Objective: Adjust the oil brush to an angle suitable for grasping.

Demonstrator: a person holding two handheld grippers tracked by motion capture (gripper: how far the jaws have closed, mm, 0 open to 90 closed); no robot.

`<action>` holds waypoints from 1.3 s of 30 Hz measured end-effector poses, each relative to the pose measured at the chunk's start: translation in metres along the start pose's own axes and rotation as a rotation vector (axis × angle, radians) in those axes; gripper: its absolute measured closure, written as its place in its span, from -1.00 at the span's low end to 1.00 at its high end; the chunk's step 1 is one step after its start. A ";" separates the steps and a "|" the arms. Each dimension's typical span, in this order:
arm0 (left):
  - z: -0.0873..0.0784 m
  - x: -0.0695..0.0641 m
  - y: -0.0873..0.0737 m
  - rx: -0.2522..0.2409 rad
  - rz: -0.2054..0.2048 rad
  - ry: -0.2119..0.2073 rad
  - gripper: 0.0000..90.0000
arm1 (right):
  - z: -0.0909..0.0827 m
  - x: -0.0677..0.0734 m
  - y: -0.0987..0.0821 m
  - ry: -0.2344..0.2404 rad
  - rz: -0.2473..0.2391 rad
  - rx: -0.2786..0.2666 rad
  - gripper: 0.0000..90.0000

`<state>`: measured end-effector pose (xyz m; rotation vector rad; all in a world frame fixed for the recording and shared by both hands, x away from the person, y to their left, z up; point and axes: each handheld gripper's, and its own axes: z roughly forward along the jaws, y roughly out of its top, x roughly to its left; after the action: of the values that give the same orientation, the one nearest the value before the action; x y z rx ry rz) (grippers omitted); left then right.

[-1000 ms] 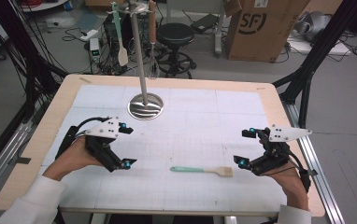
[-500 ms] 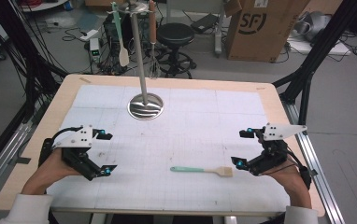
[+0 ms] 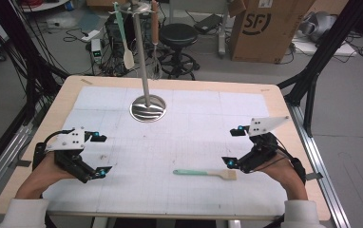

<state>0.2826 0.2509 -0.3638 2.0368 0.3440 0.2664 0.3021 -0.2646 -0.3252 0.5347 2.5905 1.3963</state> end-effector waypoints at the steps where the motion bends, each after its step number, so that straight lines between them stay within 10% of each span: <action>1: -0.001 0.000 0.000 -0.001 0.000 0.003 -0.96 | 0.003 0.000 0.002 0.001 -0.007 0.007 -0.99; 39: 0.000 0.005 -0.005 -0.015 -0.030 0.024 -0.96 | 0.083 -0.004 0.012 0.072 -0.075 0.443 -0.98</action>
<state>0.2871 0.2548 -0.3682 2.0132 0.3858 0.2739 0.3330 -0.1960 -0.3613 0.4388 2.9557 0.8289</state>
